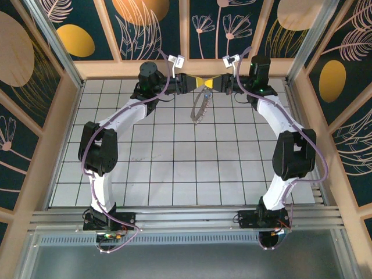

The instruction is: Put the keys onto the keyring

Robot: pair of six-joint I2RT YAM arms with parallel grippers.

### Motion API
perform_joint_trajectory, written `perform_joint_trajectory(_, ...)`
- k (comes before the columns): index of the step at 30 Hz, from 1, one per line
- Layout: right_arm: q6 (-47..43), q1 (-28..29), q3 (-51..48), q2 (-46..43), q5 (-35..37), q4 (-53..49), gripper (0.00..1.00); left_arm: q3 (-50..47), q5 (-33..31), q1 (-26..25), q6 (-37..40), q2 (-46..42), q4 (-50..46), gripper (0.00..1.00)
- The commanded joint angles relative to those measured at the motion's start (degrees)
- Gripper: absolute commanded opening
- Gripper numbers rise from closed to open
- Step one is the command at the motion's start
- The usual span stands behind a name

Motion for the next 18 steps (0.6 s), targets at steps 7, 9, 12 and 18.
perform_joint_trajectory(7,-3.08,-0.2,2.25,0.19,-2.91,-1.81,0.0,1.6,2.46,0.43,1.41,0.77,-0.58,0.4)
perform_joint_trajectory(9,-3.08,-0.23,2.09,-0.02,-2.8,-1.71,0.0,1.41,2.44,0.43,1.41,1.03,-0.49,0.4)
perform_joint_trajectory(12,-3.08,-0.24,1.88,-0.4,-2.65,-1.51,0.0,0.92,2.44,0.43,1.06,1.33,0.13,0.4)
perform_joint_trajectory(18,-1.61,-0.24,1.45,-0.6,-2.26,0.27,0.0,-0.68,2.66,0.43,-1.0,1.34,3.44,0.38)
